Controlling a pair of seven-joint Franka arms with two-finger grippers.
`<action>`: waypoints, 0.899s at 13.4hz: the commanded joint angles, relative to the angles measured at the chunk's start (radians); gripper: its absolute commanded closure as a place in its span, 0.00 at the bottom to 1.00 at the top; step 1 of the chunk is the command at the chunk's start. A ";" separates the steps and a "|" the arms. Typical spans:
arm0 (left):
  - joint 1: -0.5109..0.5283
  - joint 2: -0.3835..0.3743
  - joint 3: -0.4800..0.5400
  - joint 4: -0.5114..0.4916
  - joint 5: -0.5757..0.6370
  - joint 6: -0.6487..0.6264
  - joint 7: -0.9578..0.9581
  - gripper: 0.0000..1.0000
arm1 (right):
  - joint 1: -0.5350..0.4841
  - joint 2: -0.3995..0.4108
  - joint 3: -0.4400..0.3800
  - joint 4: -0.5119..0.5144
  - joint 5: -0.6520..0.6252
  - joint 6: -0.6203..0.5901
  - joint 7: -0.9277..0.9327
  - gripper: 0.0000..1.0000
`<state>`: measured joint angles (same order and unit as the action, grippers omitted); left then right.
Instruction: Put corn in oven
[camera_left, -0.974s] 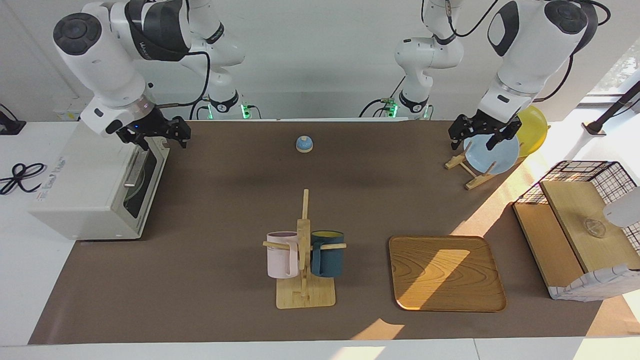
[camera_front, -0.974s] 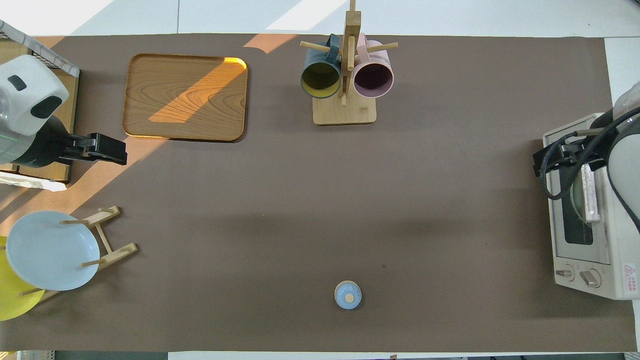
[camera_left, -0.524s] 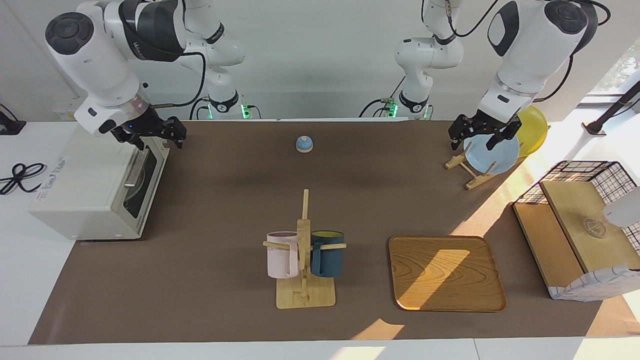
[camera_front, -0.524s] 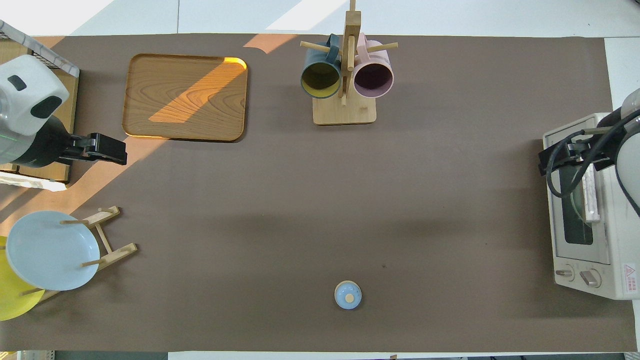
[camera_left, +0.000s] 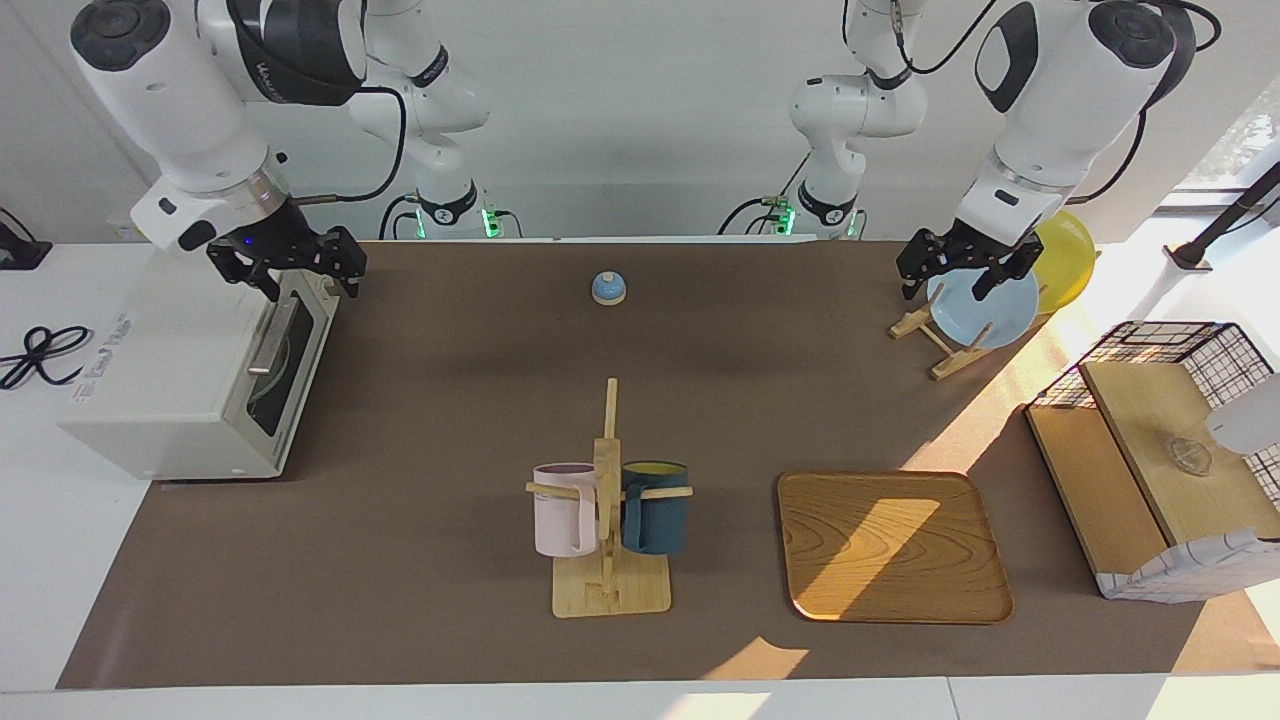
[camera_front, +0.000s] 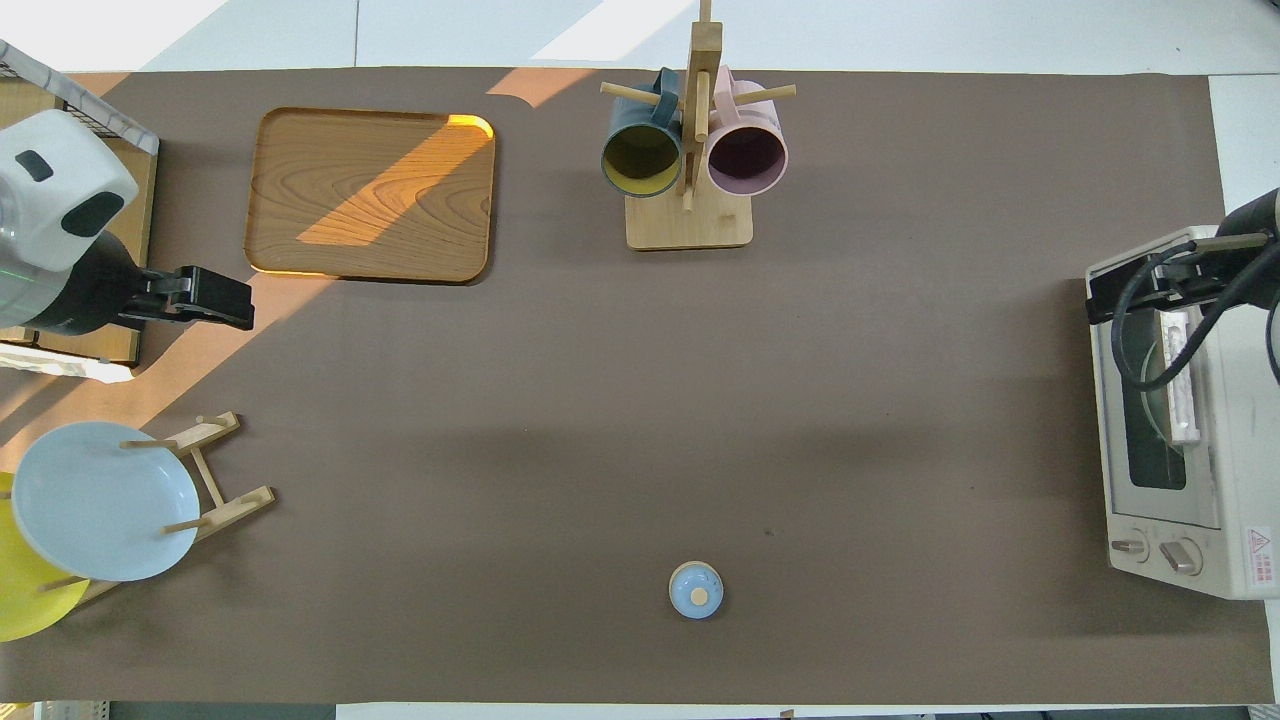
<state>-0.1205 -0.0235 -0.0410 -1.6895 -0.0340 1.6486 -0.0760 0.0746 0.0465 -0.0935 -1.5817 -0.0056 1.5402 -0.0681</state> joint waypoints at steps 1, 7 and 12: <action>0.010 -0.019 -0.007 -0.012 0.014 -0.006 0.004 0.00 | -0.001 -0.008 -0.005 -0.003 0.026 0.011 0.002 0.00; 0.010 -0.019 -0.007 -0.012 0.014 -0.006 0.004 0.00 | 0.002 -0.008 -0.003 -0.003 0.010 0.012 0.002 0.00; 0.010 -0.019 -0.007 -0.012 0.014 -0.006 0.004 0.00 | 0.007 -0.008 -0.002 -0.003 0.007 0.012 0.001 0.00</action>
<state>-0.1205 -0.0235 -0.0410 -1.6894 -0.0340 1.6486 -0.0760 0.0757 0.0465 -0.0932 -1.5816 -0.0053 1.5422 -0.0681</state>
